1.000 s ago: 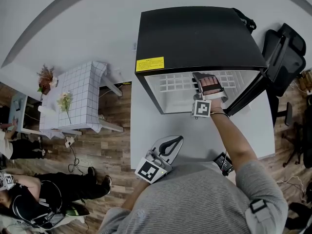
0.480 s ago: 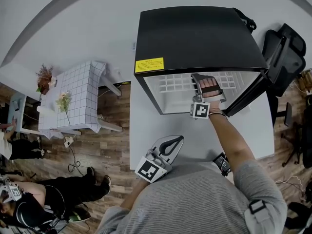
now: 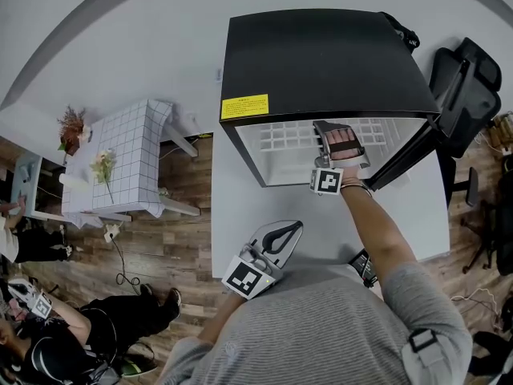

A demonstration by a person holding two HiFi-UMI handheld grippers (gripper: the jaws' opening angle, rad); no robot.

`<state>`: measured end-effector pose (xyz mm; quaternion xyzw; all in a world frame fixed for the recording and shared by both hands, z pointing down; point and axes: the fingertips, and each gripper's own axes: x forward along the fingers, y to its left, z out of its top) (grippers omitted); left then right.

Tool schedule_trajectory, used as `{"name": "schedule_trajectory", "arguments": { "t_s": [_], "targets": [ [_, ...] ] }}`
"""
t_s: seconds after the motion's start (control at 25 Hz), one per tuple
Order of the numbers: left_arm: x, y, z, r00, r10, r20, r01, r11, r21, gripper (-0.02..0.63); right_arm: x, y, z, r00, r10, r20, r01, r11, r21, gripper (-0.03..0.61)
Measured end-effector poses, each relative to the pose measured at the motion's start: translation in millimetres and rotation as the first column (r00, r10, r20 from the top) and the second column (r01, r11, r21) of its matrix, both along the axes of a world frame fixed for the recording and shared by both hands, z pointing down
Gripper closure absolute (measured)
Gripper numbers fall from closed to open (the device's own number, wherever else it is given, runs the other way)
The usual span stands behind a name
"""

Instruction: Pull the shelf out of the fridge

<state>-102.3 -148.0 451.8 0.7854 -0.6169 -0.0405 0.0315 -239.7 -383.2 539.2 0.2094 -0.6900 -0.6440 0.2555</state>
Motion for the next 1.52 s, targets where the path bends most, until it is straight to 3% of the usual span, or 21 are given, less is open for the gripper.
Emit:
{"name": "schedule_trajectory", "arguments": {
  "t_s": [0.2,1.52],
  "targets": [
    [3.7,-0.3,-3.2,1.0,0.011,0.005,-0.011,1.0,0.012,0.603,0.4,7.8,-0.1,1.0,-0.016,0.017,0.017,0.998,-0.059,0.543],
    [10.8,15.6,-17.1,0.999,0.017,0.048,-0.02,0.998,0.066,0.603,25.8,27.7,2.6,0.998,0.045,-0.032,-0.047,0.998,-0.036,0.543]
  ]
}}
